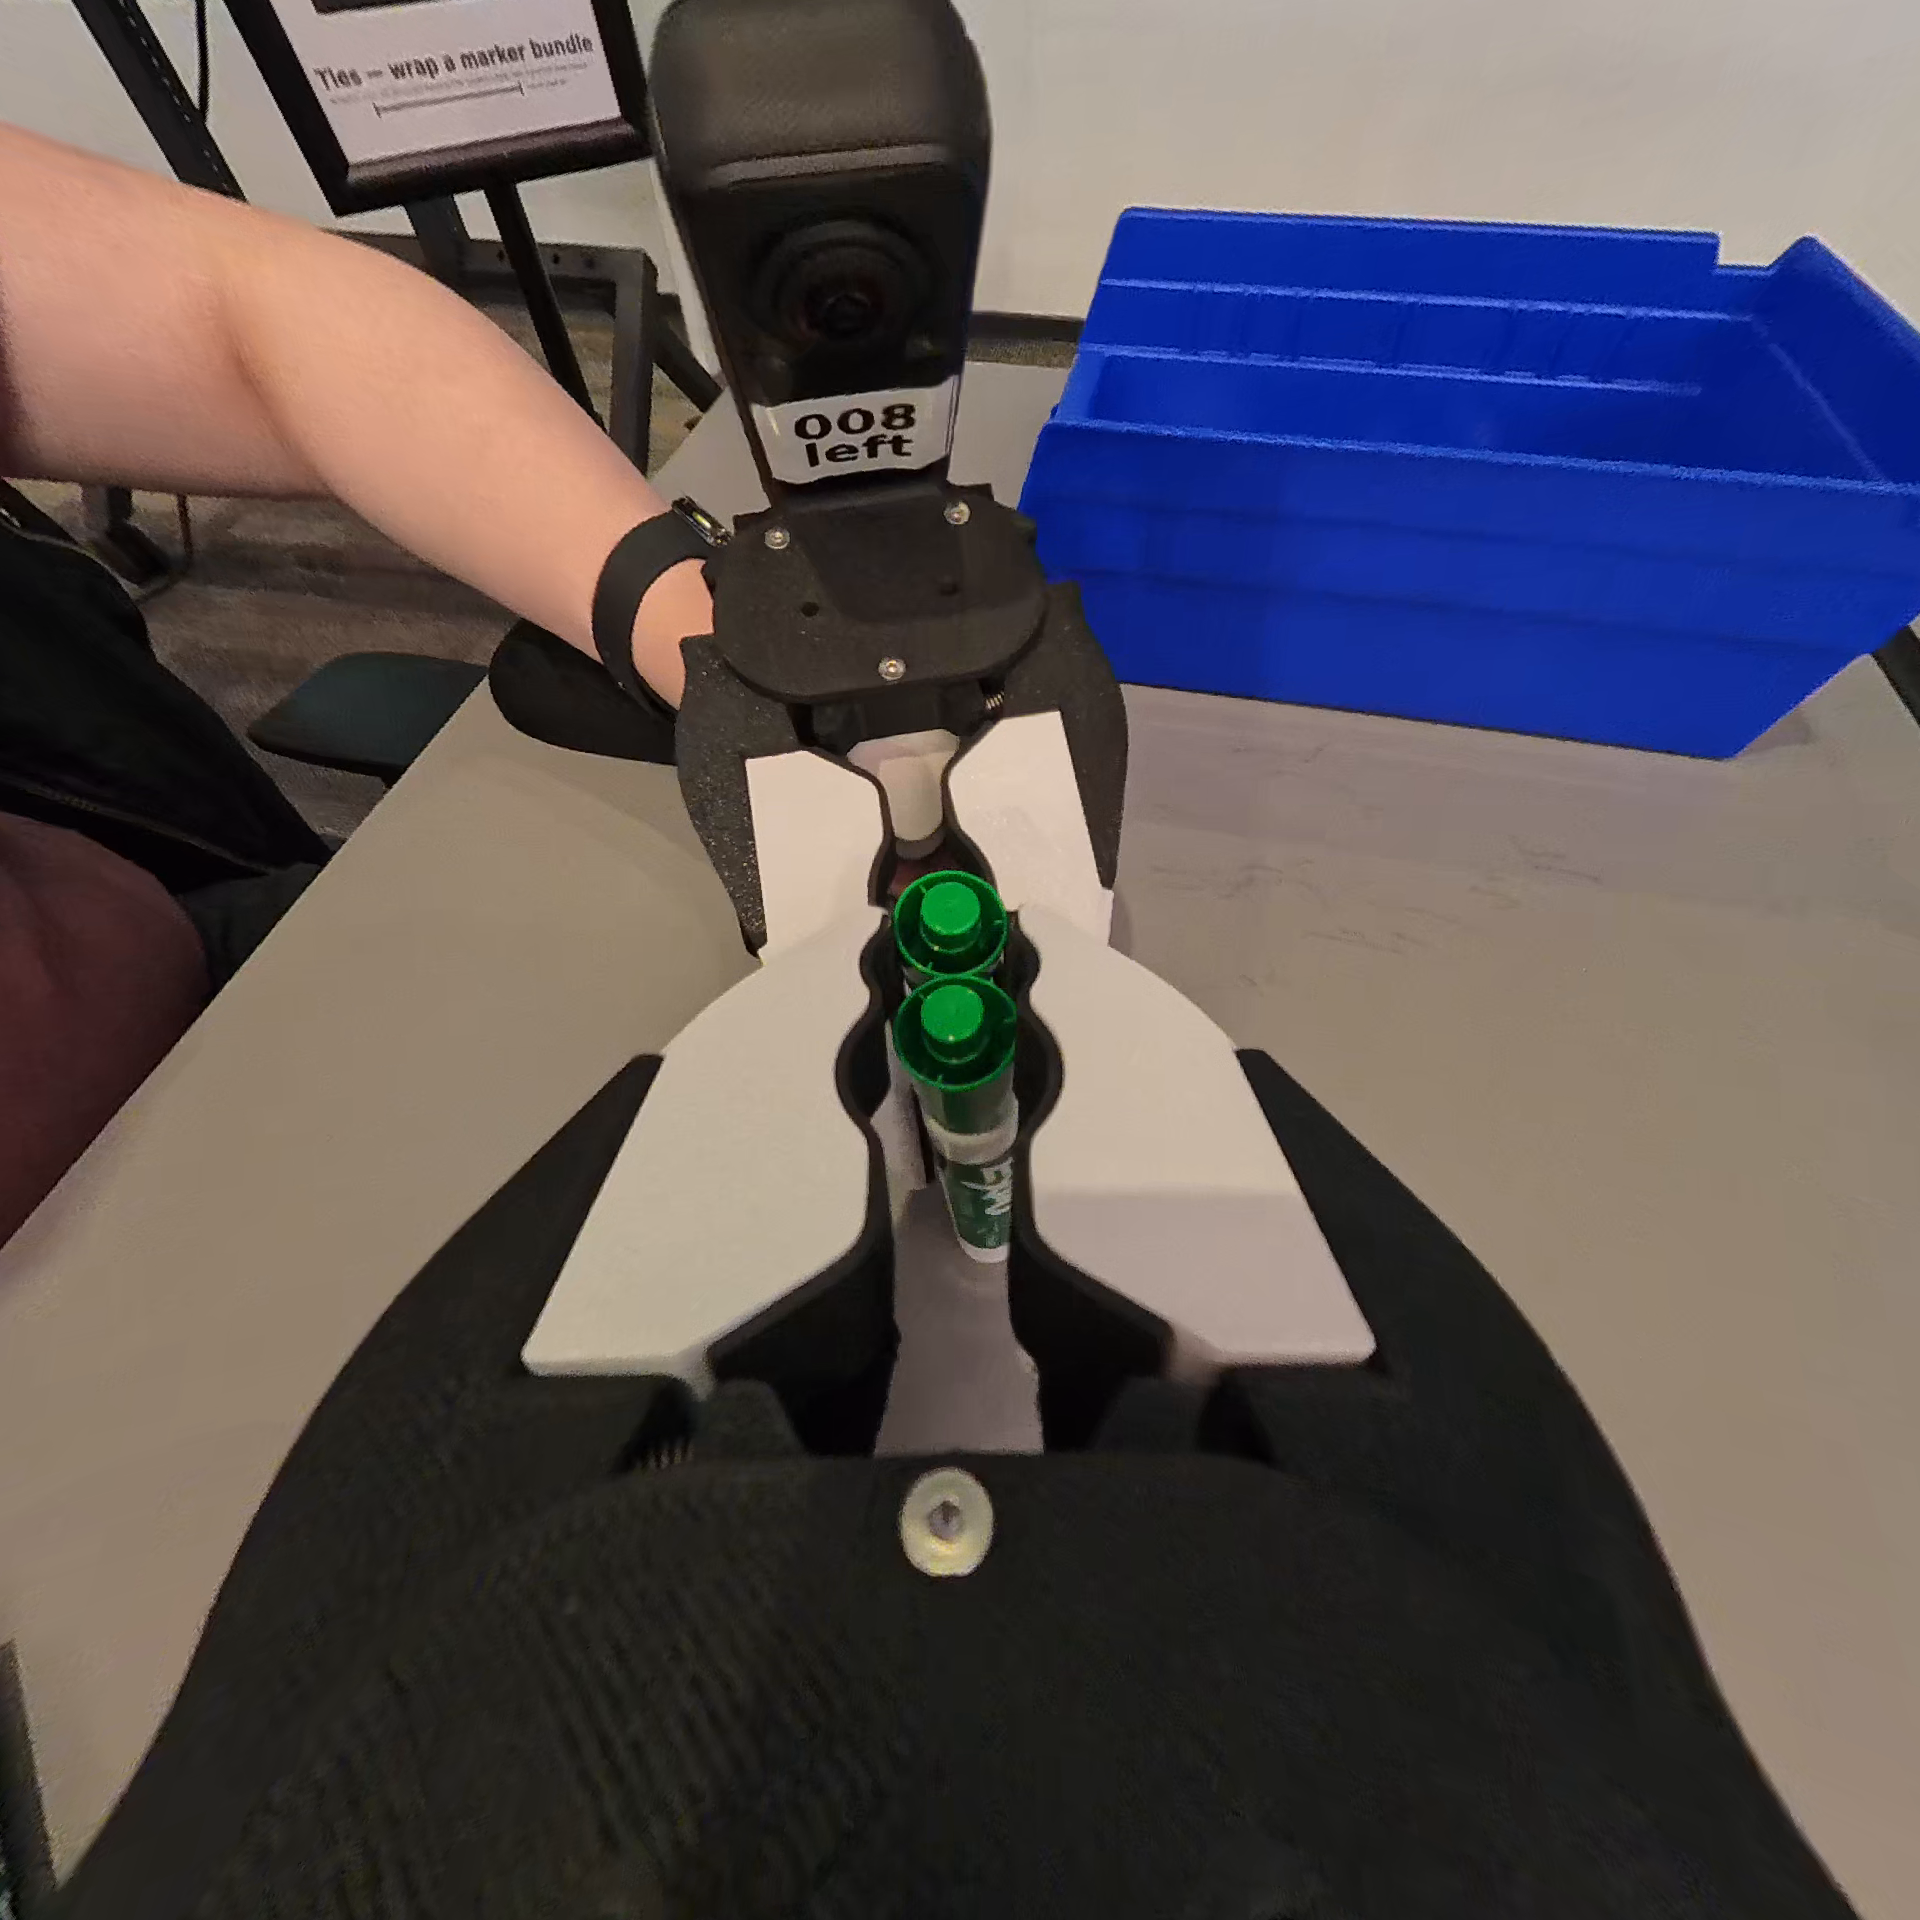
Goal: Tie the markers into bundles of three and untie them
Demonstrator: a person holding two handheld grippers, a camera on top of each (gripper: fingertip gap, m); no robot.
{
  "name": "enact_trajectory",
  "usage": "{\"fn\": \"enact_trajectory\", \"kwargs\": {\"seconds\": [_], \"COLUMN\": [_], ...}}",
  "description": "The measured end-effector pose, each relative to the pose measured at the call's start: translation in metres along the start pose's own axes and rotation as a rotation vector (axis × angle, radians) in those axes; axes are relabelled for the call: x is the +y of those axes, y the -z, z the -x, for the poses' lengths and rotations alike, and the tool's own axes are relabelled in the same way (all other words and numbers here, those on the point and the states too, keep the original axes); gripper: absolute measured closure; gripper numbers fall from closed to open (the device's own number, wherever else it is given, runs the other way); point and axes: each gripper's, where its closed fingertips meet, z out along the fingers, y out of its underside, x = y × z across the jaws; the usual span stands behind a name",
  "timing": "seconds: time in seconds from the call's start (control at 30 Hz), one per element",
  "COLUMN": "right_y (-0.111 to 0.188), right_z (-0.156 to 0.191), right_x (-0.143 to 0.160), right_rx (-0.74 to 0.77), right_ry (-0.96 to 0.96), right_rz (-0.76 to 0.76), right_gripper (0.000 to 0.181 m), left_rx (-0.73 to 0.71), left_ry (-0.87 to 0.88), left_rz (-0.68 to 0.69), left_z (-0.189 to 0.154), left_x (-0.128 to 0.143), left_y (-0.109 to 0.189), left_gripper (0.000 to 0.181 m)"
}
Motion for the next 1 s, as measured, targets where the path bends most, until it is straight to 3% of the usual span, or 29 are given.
{"fn": "enact_trajectory", "kwargs": {"seconds": [0.63,1.0], "right_y": [0.004,-0.007], "right_z": [0.009,0.008], "right_x": [-0.015,-0.017], "right_rx": [-0.048,-0.009], "right_ry": [0.042,0.058], "right_rz": [-0.092,-0.081], "right_gripper": [0.162,0.161], "left_rx": [0.068,0.018], "left_ry": [0.005,0.007], "left_rz": [-0.063,-0.046], "left_z": [-0.010,-0.005], "left_x": [-0.010,-0.009], "left_y": [-0.003,-0.007], "left_gripper": [0.161,0.164]}}
